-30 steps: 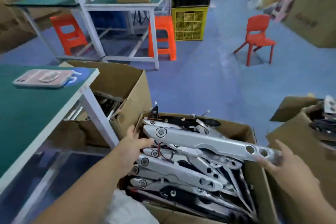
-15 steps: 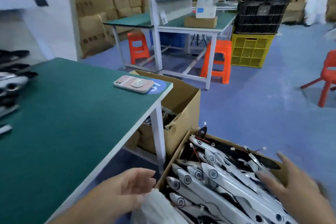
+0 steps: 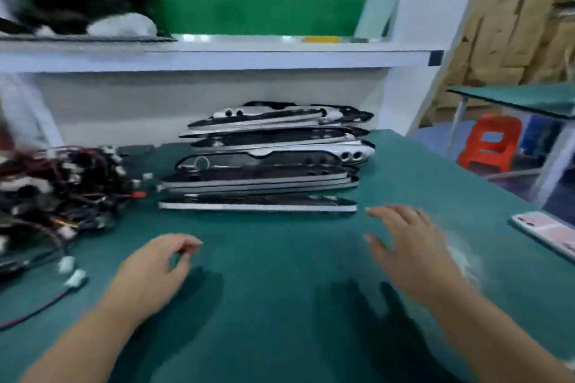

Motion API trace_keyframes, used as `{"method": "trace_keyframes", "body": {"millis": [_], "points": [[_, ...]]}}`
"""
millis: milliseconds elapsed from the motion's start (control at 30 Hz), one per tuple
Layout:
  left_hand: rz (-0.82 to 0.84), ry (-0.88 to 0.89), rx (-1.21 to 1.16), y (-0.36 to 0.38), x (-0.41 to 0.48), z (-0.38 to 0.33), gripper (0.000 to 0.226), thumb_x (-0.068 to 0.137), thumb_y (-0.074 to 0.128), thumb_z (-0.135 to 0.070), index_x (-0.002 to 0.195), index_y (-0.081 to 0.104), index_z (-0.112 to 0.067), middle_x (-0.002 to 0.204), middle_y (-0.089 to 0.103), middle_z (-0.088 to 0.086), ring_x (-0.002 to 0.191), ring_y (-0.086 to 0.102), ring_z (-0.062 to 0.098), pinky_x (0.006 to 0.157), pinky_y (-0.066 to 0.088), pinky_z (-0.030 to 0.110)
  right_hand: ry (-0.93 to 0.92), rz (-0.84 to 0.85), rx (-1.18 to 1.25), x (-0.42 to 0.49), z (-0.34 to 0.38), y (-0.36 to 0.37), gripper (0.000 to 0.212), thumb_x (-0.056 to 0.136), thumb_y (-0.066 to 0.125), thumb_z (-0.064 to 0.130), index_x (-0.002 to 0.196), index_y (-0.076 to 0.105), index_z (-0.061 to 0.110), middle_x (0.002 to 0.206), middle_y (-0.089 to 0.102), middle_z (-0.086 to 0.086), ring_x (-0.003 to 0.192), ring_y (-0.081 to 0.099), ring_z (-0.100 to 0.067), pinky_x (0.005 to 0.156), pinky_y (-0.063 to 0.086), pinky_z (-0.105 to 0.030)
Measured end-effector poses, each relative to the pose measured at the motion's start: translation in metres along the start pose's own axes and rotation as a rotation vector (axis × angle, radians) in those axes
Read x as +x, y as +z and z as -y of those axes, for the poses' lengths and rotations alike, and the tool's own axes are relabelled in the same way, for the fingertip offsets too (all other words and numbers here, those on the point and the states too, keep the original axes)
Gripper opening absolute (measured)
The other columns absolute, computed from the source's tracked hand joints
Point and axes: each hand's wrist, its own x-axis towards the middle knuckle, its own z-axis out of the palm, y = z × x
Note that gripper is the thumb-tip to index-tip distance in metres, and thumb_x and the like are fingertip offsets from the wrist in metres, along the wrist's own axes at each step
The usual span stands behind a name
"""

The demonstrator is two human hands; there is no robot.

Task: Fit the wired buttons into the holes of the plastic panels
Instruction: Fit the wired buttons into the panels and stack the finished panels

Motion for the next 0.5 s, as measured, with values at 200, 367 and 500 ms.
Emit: {"method": "trace_keyframes", "body": {"millis": [200, 367, 500], "points": [[-0.134, -0.258, -0.081, 0.004, 0.019, 0.037, 0.031, 0.089, 0.056, -0.011, 0.116, 0.059, -0.026, 0.112, 0.058, -0.010, 0.101, 0.051, 0.006, 0.087, 0.035, 0.020, 0.130, 0.243, -0.123, 0.067, 0.065, 0.096, 0.058, 0.091, 0.045, 0.051, 0.144, 0.025, 0.040, 0.152, 0.023, 0.009, 0.140, 0.014, -0.018, 0.110, 0.018, -0.046], [-0.165, -0.266, -0.088, 0.007, 0.025, 0.040, 0.040, 0.090, 0.054, -0.019, 0.128, 0.051, -0.030, 0.130, 0.046, -0.013, 0.121, 0.045, 0.009, 0.099, 0.034, 0.023, 0.128, 0.321, -0.140, 0.084, 0.087, 0.112, 0.019, 0.095, 0.041, 0.047, 0.107, 0.054, 0.041, 0.145, 0.033, 0.014, 0.138, 0.016, -0.015, 0.110, 0.012, -0.054], [-0.332, -0.363, -0.233, 0.001, 0.027, 0.041, 0.052, 0.091, 0.056, -0.027, 0.140, 0.037, -0.028, 0.145, 0.030, -0.007, 0.133, 0.032, 0.010, 0.101, 0.029, 0.028, -0.006, 0.305, -0.106, 0.084, 0.080, 0.088, 0.027, 0.095, 0.032, 0.051, 0.082, 0.047, 0.034, 0.090, 0.059, 0.017, 0.098, 0.051, -0.003, 0.113, 0.010, -0.051]]}}
